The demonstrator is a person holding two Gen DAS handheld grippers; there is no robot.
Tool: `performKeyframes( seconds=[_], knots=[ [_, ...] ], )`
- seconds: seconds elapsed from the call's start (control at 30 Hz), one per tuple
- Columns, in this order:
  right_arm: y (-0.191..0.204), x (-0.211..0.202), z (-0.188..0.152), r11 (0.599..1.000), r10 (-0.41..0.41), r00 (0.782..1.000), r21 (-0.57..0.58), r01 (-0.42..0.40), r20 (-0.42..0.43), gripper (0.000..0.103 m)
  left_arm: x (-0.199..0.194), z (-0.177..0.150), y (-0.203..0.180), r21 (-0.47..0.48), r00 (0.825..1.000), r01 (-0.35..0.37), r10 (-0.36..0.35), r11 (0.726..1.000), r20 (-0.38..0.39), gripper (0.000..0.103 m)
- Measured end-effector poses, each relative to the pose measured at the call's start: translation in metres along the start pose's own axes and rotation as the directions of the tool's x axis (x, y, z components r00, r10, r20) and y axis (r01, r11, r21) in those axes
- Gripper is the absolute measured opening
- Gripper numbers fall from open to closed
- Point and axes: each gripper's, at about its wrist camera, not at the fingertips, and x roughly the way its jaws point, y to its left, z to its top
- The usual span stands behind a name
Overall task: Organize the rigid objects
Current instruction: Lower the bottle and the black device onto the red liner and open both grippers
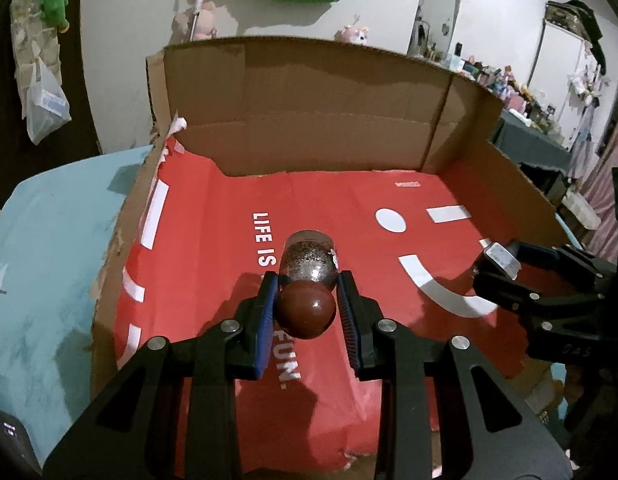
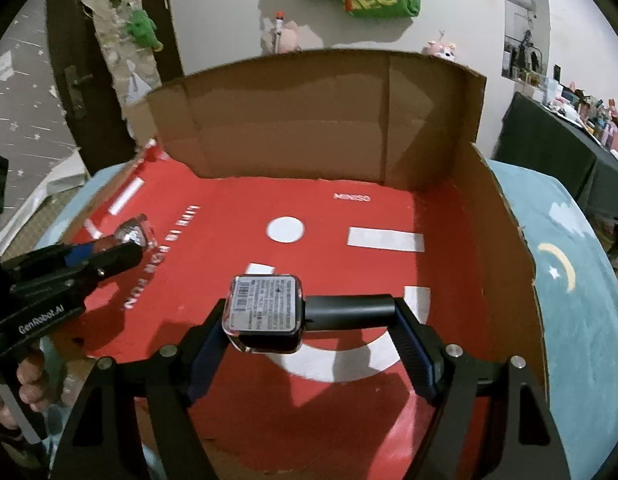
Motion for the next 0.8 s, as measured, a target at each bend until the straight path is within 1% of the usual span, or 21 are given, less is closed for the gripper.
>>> performKeyframes(
  seconds=[0.13,0.27,0.4,0.53,0.6,0.8],
  knots=[
    [-0.008,0.008,0.002,1.0,-0.015,1.0,0.018,0.015,-0.019,0.079,0.01,0.004,0.006,-0.01,0.999,-0.015,0.014,1.0,-0.032,0.027],
    [-0.013,0.014,0.005,0.999,-0.02,0.999,0.031,0.021,-0.043,0.079,0.018,0.005,0.013,-0.037,0.997,0.008,-0.011,0.999,-0.076,0.027],
    [-0.013,0.018,0.004,0.999,-0.035,0.996,0.032,0.037,-0.077,0.079,0.023,0.003,0.012,-0.028,0.993,0.01,-0.013,1.0,-0.121,0.028],
    [-0.011,0.021,0.003,0.998,-0.062,0.993,0.021,0.064,-0.098,0.079,0.024,0.001,0.01,-0.028,0.99,0.0,-0.004,1.0,-0.139,0.028],
    [-0.012,0.022,0.003,0.998,-0.06,0.993,0.028,0.063,-0.106,0.079,0.027,0.0,0.012,-0.037,0.988,0.008,-0.013,0.999,-0.155,0.028],
    [-0.013,0.025,0.003,0.997,-0.059,0.989,0.035,0.064,-0.138,0.079,0.027,0.0,0.013,-0.042,0.987,0.011,-0.017,0.999,-0.157,0.028]
  ],
)
